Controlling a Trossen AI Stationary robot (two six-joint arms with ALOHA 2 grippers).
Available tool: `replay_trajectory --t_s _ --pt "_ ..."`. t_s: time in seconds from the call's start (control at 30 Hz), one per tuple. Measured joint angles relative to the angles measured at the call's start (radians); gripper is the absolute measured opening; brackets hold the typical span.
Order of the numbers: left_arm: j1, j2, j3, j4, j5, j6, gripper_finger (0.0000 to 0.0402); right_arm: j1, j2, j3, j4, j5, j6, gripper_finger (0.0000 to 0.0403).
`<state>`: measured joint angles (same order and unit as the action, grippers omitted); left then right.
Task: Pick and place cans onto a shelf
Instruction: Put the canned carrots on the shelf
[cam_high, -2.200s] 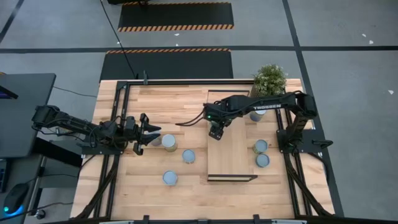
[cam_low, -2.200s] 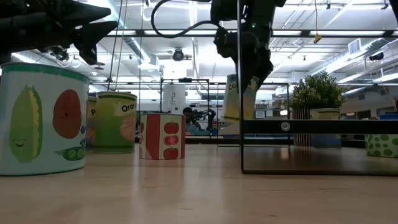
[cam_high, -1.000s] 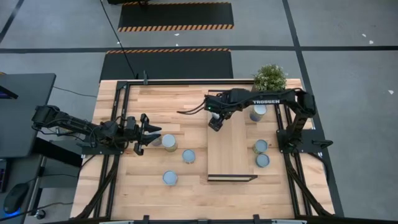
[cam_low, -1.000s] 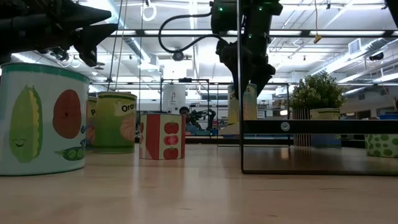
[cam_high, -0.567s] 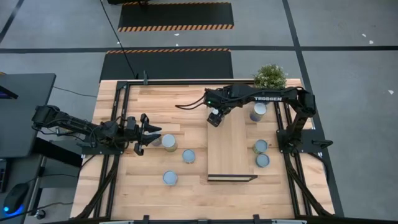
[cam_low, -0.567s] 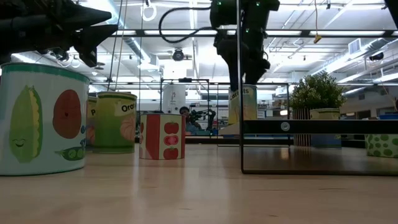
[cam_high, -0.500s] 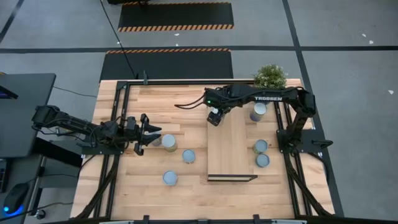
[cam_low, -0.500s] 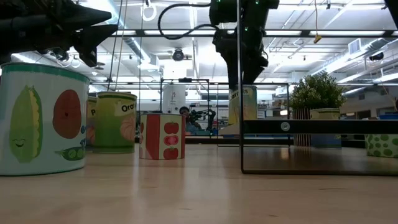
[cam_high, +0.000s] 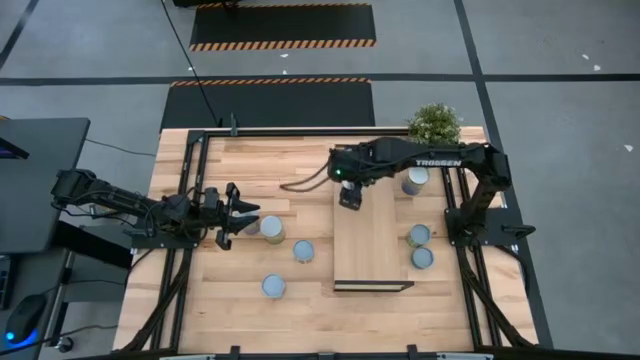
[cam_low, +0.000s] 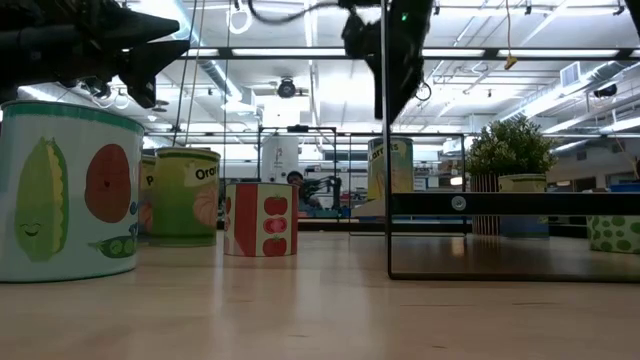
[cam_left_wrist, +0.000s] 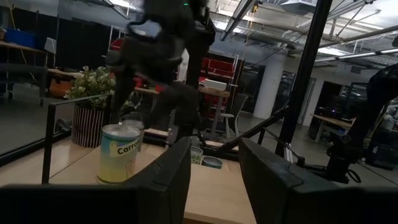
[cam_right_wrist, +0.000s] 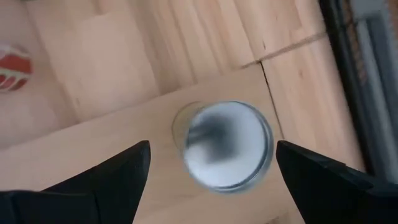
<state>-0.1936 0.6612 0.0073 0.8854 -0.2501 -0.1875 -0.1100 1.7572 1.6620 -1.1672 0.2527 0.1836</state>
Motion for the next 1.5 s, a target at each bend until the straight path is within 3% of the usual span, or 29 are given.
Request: replay_trajectory --t_s 0.13,0.27,0.63,0.8,1.27,1.5 --pt "0.0 0.0 0.0 -0.003 0.0 0.0 0.0142 0.079 -0.045 -0.015 0.009 0.105 -0.048 0.0355" --pt "0.0 0.0 0.0 -0.002 0.0 0.0 0.0142 0.173 -0.116 -0.132 0.032 0.263 -0.058 0.0355" --pt "0.0 0.0 0.0 0.037 0.0 -0.005 0.0142 0.226 -0.266 -0.481 0.179 0.315 0.086 0.0355" --pt "0.0 -0.001 0.0 0.045 0.0 -0.007 0.0142 0.225 -0.257 -0.573 0.209 0.432 0.08 0.0355" --pt "0.0 -0.001 0.0 0.039 0.0 -0.004 0.0142 0.169 -0.186 -0.572 0.379 0.398 0.025 0.0355" --pt "0.0 -0.001 0.0 0.019 0.0 -0.002 0.0142 0.145 -0.196 -0.512 0.281 0.362 0.08 0.0355"
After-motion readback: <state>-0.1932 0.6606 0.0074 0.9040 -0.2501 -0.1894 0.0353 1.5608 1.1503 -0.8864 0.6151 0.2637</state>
